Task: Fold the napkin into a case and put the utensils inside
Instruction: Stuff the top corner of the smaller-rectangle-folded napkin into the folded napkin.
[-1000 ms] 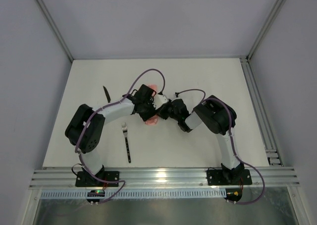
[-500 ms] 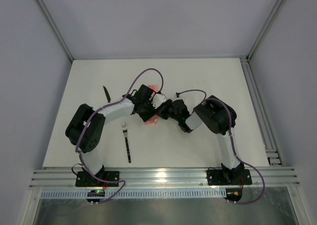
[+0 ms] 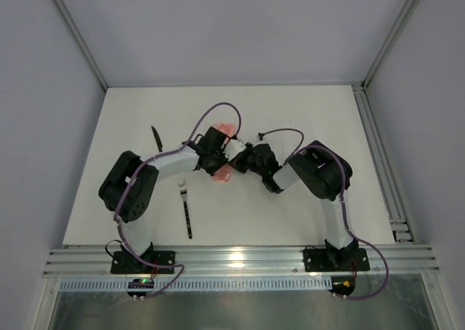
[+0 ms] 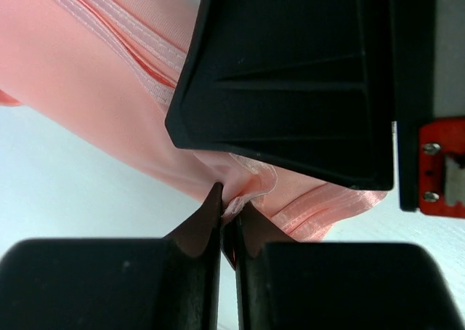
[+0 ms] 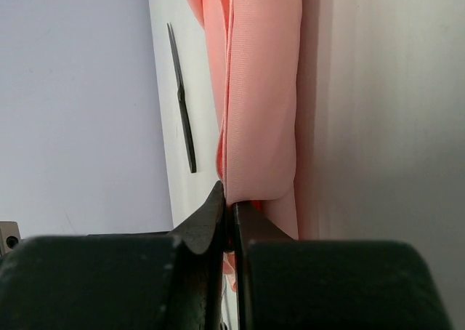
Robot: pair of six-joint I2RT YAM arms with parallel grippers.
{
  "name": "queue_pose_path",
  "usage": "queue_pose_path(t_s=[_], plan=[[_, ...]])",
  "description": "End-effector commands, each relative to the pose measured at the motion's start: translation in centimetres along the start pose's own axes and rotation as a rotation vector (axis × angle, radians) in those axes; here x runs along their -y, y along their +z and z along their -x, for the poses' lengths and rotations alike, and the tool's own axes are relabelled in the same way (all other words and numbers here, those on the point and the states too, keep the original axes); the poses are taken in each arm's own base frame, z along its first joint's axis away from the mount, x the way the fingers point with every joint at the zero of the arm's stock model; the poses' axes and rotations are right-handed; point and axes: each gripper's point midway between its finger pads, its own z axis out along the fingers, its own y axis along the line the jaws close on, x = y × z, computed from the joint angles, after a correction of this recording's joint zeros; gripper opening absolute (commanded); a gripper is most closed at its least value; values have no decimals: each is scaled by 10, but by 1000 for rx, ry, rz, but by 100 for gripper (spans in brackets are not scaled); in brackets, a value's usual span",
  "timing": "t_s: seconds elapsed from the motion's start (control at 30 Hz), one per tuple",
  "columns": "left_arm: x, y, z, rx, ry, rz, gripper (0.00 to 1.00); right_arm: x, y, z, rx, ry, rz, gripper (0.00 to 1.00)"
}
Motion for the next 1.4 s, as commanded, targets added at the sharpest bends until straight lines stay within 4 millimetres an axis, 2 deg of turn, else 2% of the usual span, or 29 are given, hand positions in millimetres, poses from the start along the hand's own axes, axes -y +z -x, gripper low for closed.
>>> queue_pose_path(t_s=[0.0, 0.07, 0.17, 0.2, 0.3, 0.4, 0.43, 0.47, 0.5, 0.57, 0.6, 0.67, 0.77, 0.8, 0.83, 0.9, 0.93, 1.03, 1.37], plan=[[-6, -7, 0, 16, 0, 44, 9, -33, -5, 11, 30, -54, 70, 4], [-11, -11, 4, 35, 3, 65, 9, -34, -5, 10, 20, -58, 71, 4], [-18, -11, 4, 39, 8, 108, 0, -32, -4, 7, 1, -61, 67, 4], [-20, -10, 4, 42, 9, 121, 0, -31, -4, 7, -3, -64, 65, 5], [-27, -10, 5, 63, 11, 165, 0, -31, -5, 7, -18, -91, 50, 20], [-30, -13, 8, 89, 14, 189, 0, -28, -16, 11, -12, -131, 22, 29], [-32, -14, 10, 94, 11, 193, 0, -21, -23, 14, -5, -138, 1, 36], [-33, -15, 10, 96, 14, 195, 0, -17, -27, 14, -13, -148, -20, 39], [-32, -14, 11, 99, 11, 193, 0, -23, -32, 15, -13, -182, -14, 41], [-30, -14, 13, 106, 9, 181, 0, -15, -41, 10, -41, -205, -39, 43], [-30, -14, 13, 107, 3, 177, 0, -20, -45, 9, -47, -212, -29, 43], [-28, -14, 15, 113, -1, 168, 0, -13, -52, 3, -70, -216, -41, 41], [-26, -15, 17, 119, -21, 150, 0, -14, -58, -11, -91, -225, -31, 20], [-25, -15, 16, 119, -28, 144, 0, -17, -58, -15, -98, -231, -24, 7], [-25, -16, 17, 119, -29, 142, 0, -25, -54, -19, -106, -238, -4, 4], [-26, -17, 19, 124, -29, 143, 0, -39, -48, -32, -141, -249, 42, 4], [-26, -17, 18, 122, -32, 143, 0, -48, -43, -32, -140, -249, 64, 4], [-24, -18, 17, 117, -33, 132, 0, -53, -33, -34, -136, -235, 80, 4], [-24, -23, 23, 149, -93, 83, 0, -29, -17, -39, -114, -167, 30, 4]])
